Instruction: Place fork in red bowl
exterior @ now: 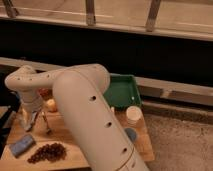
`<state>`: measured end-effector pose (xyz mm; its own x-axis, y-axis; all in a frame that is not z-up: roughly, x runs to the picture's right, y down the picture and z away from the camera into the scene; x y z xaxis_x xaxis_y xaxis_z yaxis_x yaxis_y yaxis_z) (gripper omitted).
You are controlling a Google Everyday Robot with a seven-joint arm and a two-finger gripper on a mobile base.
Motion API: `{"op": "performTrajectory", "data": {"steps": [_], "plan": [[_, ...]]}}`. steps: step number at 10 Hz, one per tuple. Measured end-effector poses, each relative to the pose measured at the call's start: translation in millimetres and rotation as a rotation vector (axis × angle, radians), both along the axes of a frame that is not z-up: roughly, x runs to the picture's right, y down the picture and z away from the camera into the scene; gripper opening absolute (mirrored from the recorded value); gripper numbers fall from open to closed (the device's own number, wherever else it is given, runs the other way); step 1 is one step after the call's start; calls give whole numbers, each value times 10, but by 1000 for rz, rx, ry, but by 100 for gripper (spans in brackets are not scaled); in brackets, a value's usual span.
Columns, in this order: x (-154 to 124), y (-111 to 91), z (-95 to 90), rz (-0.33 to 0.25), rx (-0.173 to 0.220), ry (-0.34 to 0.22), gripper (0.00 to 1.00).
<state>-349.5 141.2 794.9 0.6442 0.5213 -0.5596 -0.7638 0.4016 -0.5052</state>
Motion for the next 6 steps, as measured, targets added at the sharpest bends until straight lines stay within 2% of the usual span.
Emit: {"op": "performTrajectory", "data": {"steps": [3,6], "plan": [[100,-9,131,16,17,55,80],[107,2,139,13,16,59,80]]}}
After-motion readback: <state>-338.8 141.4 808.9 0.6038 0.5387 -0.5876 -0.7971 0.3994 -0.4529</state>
